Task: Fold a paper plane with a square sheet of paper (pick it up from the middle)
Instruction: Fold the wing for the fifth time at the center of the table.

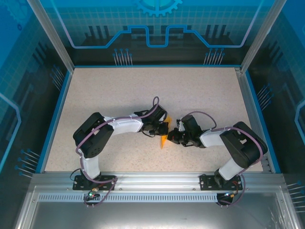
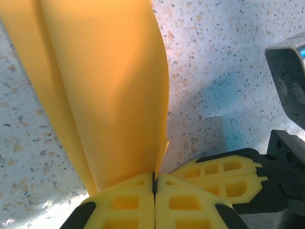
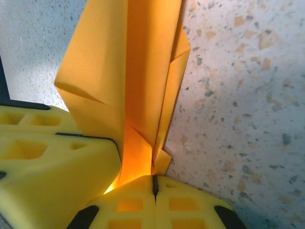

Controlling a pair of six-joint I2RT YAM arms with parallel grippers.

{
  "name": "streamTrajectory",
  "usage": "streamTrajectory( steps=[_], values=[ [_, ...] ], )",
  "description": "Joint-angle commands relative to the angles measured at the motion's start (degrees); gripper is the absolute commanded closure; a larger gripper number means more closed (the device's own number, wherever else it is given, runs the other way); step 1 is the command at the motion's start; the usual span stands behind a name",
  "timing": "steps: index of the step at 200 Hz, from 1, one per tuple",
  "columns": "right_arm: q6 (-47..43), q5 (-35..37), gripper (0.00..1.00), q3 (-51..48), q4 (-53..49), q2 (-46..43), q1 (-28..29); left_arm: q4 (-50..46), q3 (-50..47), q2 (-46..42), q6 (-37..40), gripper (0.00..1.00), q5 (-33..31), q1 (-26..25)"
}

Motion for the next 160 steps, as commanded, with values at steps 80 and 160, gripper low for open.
streamTrajectory(
  steps=[80,160],
  values=[
    [-2.71,1.38,1.0,-2.18,0.21,0.52,0.0,1.34,0.77,2.71,-3.77,0.94,-9.3,-0.69],
    [-2.86,1.56,1.0,-2.35,-0.1,0.06,0.0,3.48,1.01,4.06,-5.23,0.94,-7.72,-0.65]
  ],
)
